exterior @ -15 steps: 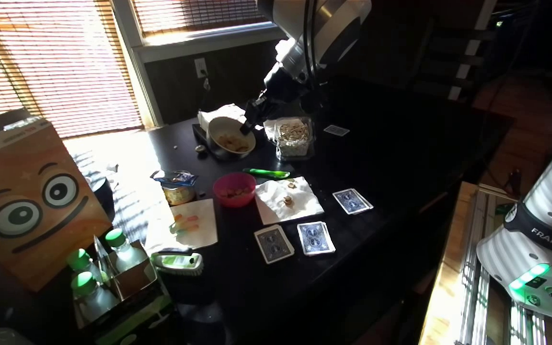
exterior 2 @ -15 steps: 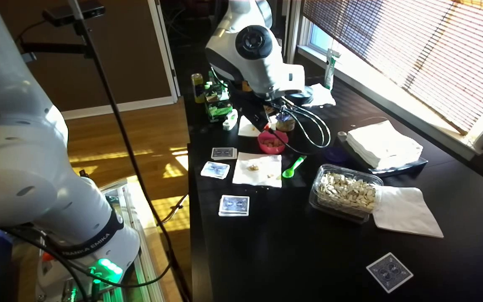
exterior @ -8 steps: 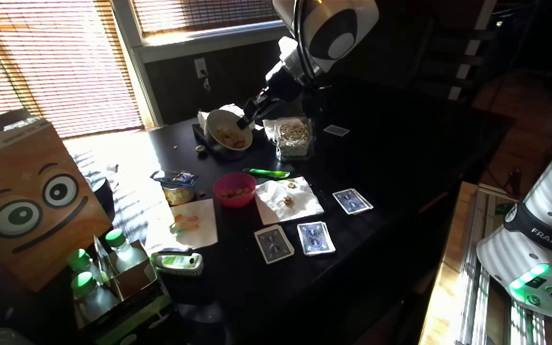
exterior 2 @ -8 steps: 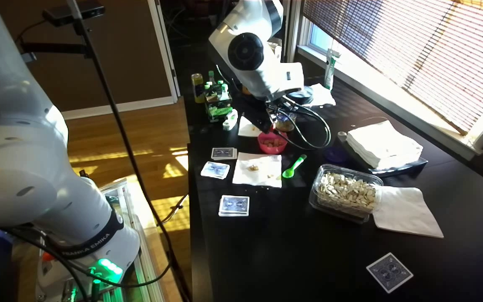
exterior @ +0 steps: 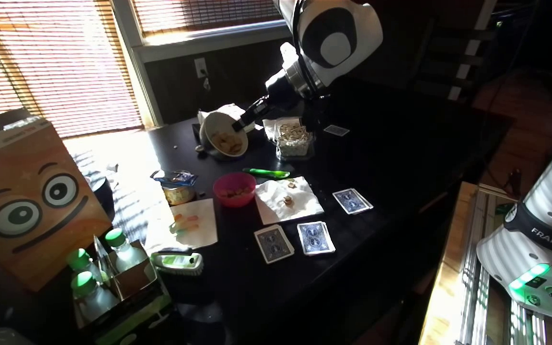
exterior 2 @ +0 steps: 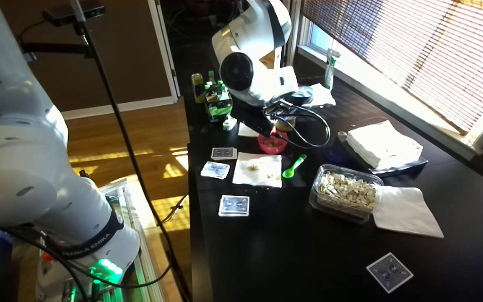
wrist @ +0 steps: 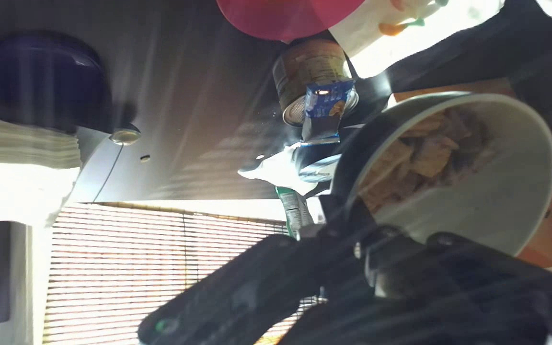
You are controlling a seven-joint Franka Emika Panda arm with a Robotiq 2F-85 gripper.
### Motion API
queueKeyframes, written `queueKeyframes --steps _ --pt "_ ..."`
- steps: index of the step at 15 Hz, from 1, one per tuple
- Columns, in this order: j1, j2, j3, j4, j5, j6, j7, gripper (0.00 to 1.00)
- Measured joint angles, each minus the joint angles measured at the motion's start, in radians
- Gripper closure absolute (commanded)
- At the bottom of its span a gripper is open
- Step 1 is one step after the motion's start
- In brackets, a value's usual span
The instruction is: Shift the pink bowl, then pour the black bowl's contents into it
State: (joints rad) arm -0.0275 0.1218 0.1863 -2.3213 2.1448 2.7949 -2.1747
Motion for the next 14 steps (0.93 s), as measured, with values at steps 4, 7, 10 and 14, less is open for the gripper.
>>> queueKeyframes --steps 4,7,10,14 --pt "0.0 0.027 -0.001 -0.001 0.081 -0.029 -0.151 0.98" --pt "0.001 0.049 -0.005 0.004 0.17 -0.042 -0.267 0.98" --pt "0.004 0.071 -0.021 0.019 0.298 -0.07 -0.438 0.98" --pt "0.004 0.094 -0.052 0.026 0.362 -0.127 -0.535 0.92"
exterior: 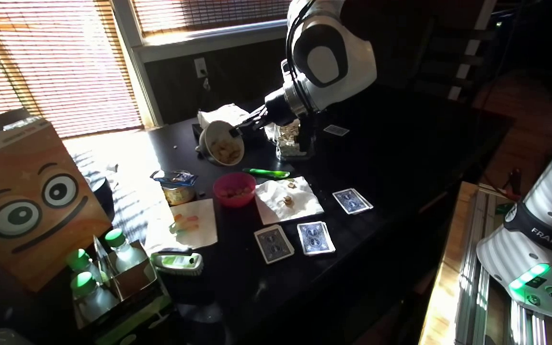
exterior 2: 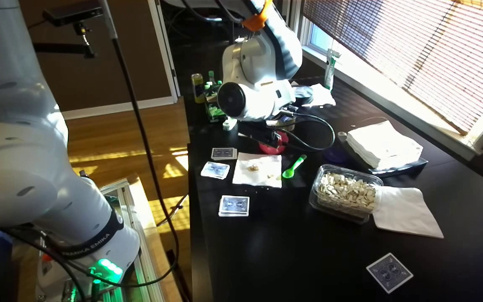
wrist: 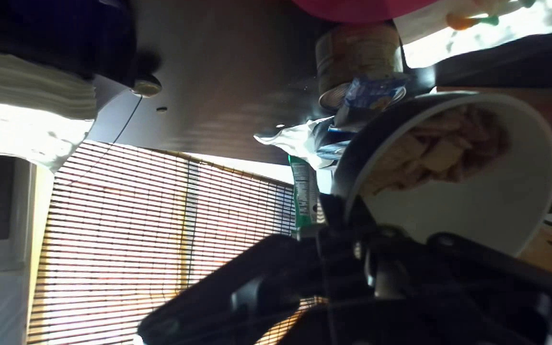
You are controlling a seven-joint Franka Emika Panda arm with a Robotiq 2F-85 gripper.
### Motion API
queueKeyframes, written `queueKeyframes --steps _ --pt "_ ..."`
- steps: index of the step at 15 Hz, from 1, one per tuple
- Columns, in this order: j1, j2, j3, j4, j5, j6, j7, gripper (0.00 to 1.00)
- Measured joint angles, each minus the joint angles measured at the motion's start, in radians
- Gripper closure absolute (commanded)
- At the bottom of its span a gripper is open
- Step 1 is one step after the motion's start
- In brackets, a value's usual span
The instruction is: Shift the pink bowl, then pour the black bowl's contents into it
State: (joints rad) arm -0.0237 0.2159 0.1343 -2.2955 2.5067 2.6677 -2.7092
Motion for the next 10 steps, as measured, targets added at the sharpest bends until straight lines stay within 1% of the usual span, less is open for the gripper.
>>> queueKeyframes --steps 2,3,4,7,10 --pt "-0.001 0.0 -0.013 0.003 0.0 -0.006 0.0 0.92" --pt "0.0 0.0 -0.014 0.004 0.0 -0.006 0.0 0.98" --pt "0.0 0.0 -0.014 0.004 0.0 -0.006 0.0 0.98" --pt "0.046 0.004 -0.064 -0.002 -0.007 -0.013 0.007 0.98" --pt "0.074 0.019 -0.101 -0.013 -0.017 -0.09 0.006 0.98"
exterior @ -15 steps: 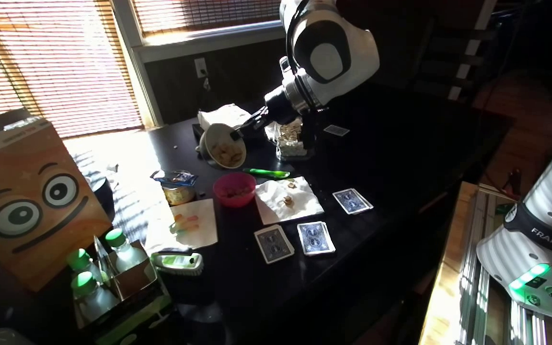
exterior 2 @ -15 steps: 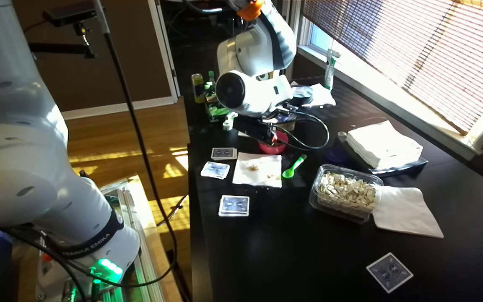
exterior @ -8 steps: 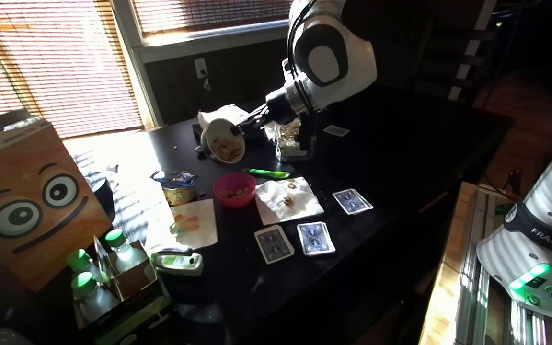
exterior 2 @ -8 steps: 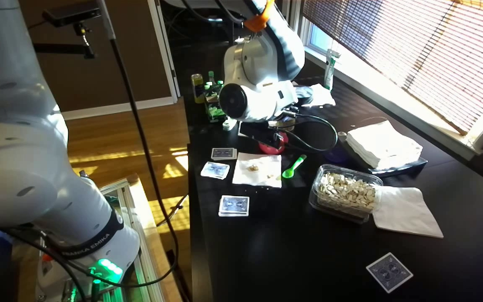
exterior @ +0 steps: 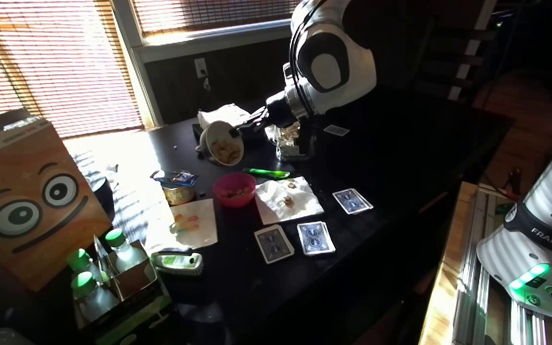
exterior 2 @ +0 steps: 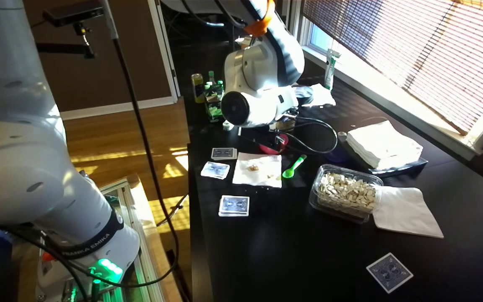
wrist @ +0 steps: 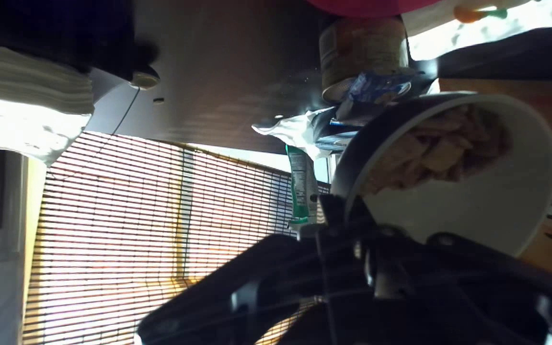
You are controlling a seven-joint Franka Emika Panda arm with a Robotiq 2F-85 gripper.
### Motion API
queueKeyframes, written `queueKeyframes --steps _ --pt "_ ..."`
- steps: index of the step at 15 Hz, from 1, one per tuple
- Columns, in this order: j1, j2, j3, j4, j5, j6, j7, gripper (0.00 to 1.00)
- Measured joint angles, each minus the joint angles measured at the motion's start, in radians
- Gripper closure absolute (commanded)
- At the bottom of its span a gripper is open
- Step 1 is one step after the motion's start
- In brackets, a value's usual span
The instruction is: Shift the pink bowl, then pour the black bowl's contents into it
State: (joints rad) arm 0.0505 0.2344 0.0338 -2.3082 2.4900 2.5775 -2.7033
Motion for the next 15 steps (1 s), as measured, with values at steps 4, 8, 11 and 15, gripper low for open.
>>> queueKeyframes --steps 4,8,11,15 --pt "0.006 0.02 -0.03 -0.021 -0.002 -0.136 -0.006 0.98" --pt "0.013 0.038 -0.064 -0.025 -0.006 -0.228 -0.011 0.98" --pt "0.069 0.038 -0.147 -0.023 -0.029 -0.28 -0.011 0.98" --pt "0.156 0.039 -0.249 -0.022 -0.047 -0.321 -0.011 0.98"
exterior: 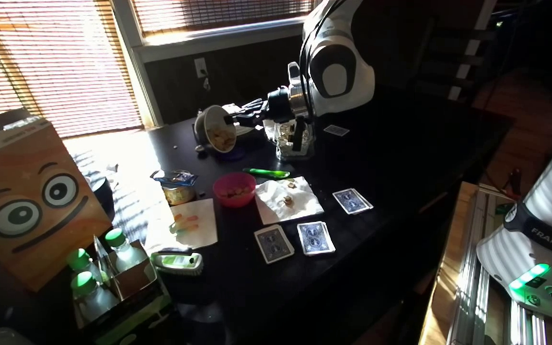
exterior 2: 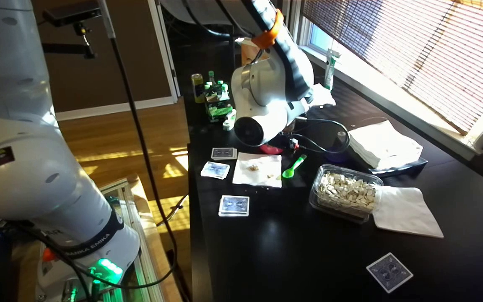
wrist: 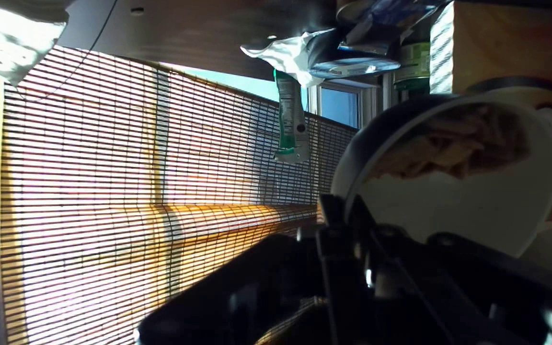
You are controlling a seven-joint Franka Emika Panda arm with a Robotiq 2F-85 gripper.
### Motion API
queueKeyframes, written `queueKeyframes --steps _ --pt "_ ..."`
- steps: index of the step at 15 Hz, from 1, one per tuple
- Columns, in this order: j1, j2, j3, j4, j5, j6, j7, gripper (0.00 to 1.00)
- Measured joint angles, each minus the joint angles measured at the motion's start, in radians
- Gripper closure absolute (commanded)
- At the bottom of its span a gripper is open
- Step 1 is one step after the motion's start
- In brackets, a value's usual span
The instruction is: Shift the pink bowl, then pour the black bowl's contents into it
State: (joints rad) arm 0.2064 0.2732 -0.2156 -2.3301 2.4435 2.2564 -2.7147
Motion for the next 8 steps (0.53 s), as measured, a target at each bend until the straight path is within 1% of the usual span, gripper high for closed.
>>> queueKeyframes --steps 4,8 --pt "0.093 0.009 -0.088 0.0 -0.005 -0.042 0.0 0.98" --pt "0.197 0.037 -0.194 -0.001 -0.013 -0.105 0.0 0.98"
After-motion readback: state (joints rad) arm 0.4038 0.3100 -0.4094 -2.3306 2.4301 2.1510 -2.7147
